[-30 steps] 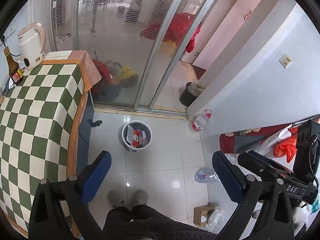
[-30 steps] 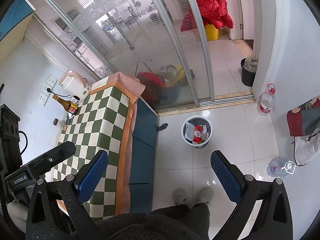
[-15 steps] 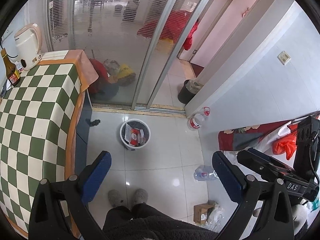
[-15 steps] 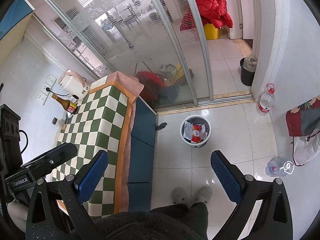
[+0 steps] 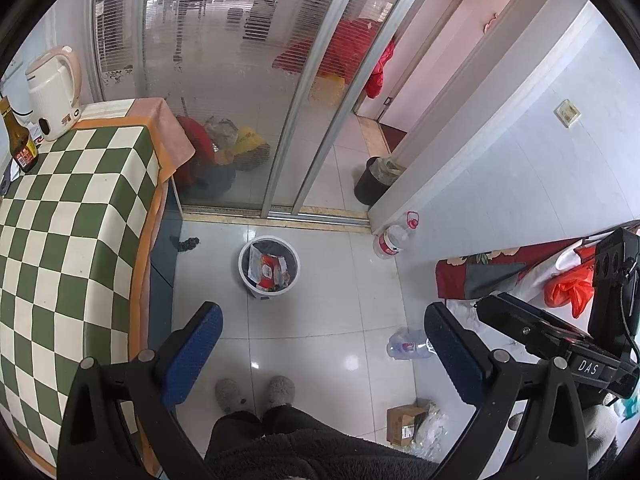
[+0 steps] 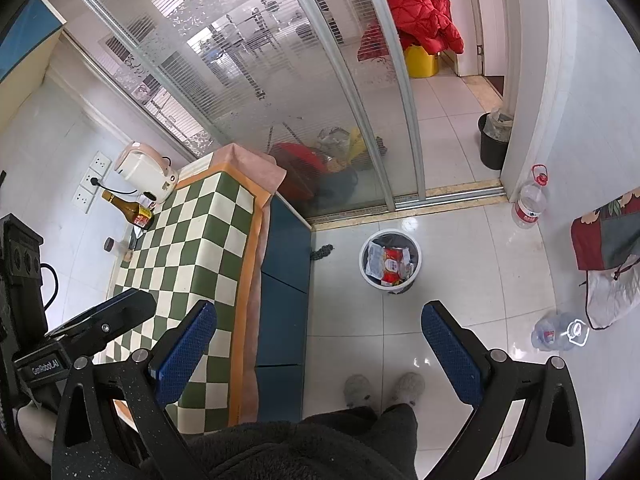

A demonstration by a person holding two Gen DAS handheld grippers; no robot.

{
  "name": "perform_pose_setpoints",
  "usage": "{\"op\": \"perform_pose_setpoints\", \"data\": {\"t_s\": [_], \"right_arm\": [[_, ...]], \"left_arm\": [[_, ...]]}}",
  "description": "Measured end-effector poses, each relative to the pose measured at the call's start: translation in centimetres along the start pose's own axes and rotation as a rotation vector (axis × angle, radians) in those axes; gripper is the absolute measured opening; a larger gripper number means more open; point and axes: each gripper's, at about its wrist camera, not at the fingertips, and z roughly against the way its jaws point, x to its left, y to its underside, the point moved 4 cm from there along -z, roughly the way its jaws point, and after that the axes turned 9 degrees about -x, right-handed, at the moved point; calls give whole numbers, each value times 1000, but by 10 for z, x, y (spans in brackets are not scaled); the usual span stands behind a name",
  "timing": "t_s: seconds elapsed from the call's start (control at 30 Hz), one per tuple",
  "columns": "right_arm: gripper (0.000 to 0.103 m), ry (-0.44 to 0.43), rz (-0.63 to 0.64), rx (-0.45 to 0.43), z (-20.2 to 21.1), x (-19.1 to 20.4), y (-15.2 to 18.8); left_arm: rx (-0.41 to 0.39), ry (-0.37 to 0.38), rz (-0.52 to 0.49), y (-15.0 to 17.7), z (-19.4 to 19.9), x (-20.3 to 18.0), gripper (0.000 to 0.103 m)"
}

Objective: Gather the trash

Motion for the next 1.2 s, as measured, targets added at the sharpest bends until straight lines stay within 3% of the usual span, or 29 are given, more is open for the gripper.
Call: {"op": "perform_pose_setpoints", "data": {"t_s": [1.2], "right_arm": [[103,31,-22,-17,17,-7,5]], "left_arm": [[-4,16,-1,-3,-4,-9,103]]}}
